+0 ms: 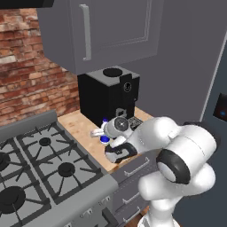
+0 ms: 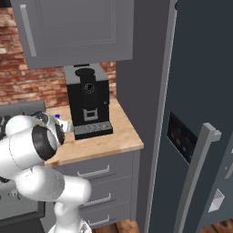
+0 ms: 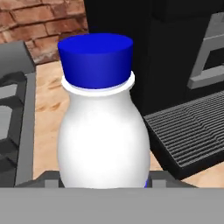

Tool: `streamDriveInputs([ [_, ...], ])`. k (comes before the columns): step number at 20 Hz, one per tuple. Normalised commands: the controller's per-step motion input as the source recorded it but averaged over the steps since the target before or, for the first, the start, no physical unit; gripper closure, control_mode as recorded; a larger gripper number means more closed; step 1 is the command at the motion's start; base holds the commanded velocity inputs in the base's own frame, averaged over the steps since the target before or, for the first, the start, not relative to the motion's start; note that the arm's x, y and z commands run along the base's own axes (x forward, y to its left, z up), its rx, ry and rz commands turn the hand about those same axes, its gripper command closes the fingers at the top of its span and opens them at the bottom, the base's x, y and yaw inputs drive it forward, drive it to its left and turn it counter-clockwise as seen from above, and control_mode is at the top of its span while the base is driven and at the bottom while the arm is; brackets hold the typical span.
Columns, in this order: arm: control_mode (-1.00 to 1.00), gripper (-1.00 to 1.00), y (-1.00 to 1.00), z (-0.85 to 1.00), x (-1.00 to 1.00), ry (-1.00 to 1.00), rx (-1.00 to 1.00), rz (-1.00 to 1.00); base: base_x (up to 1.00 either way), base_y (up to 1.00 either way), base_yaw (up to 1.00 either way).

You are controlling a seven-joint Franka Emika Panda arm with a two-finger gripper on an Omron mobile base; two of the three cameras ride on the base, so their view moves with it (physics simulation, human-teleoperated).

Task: Take the bottled waters from the counter and place them in the freezer to freeze. Close the freezer door after placing the bottles.

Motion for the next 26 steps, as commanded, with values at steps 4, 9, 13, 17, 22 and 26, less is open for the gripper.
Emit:
streamDriveInputs([
  [4,-1.0,1.0,0.0,1.0,-1.0,-0.01,0.0,-0.1,0.0,0.0,0.0],
  [9,-1.0,1.0,0.0,1.0,-0.9,0.05,0.0,-0.11,0.0,0.0,0.0],
  [13,-1.0,1.0,0.0,1.0,-1.0,0.05,0.01,-0.13,0.0,0.0,0.0],
  [17,-1.0,1.0,0.0,1.0,-1.0,0.01,0.01,-0.08,0.0,0.0,0.0],
  [22,-1.0,1.0,-0.08,0.78,-1.0,0.0,0.15,-0.03,0.0,0.0,0.0],
  [26,-1.0,1.0,-0.1,0.92,-1.0,0.0,0.13,0.0,0.0,0.0,0.0],
])
